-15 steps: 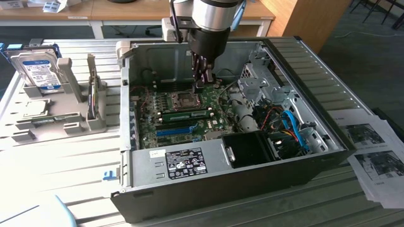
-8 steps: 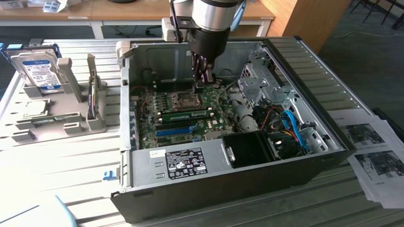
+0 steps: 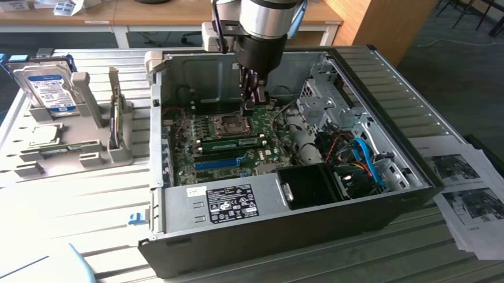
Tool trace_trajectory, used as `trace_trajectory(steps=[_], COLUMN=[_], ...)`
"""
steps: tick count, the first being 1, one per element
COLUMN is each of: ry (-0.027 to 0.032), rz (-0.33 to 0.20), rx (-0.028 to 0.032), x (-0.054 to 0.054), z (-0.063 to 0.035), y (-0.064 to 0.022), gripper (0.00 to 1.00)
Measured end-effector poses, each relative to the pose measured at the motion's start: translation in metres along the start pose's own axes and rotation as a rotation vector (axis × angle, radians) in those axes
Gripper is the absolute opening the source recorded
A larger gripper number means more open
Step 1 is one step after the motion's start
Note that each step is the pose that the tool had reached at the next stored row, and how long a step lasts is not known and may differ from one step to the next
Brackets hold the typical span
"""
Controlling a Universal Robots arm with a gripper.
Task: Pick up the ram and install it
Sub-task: 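Press down the ram until it locks into place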
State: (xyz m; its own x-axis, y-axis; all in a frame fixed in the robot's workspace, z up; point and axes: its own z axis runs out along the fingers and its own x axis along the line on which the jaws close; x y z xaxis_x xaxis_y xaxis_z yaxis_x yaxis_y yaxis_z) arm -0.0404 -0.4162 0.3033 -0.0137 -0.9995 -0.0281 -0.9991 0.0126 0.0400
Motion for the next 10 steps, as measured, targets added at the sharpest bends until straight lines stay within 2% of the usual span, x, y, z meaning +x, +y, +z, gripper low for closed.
trace_trajectory(steps=[3,10], ry=[-0.0001,0.0], rz=[0.0,0.0], rx=[0.0001,0.0], x=[0.0,0.0], z=[0.0,-0.0004], y=[-0.001,-0.0104], gripper=[0.09,0.09])
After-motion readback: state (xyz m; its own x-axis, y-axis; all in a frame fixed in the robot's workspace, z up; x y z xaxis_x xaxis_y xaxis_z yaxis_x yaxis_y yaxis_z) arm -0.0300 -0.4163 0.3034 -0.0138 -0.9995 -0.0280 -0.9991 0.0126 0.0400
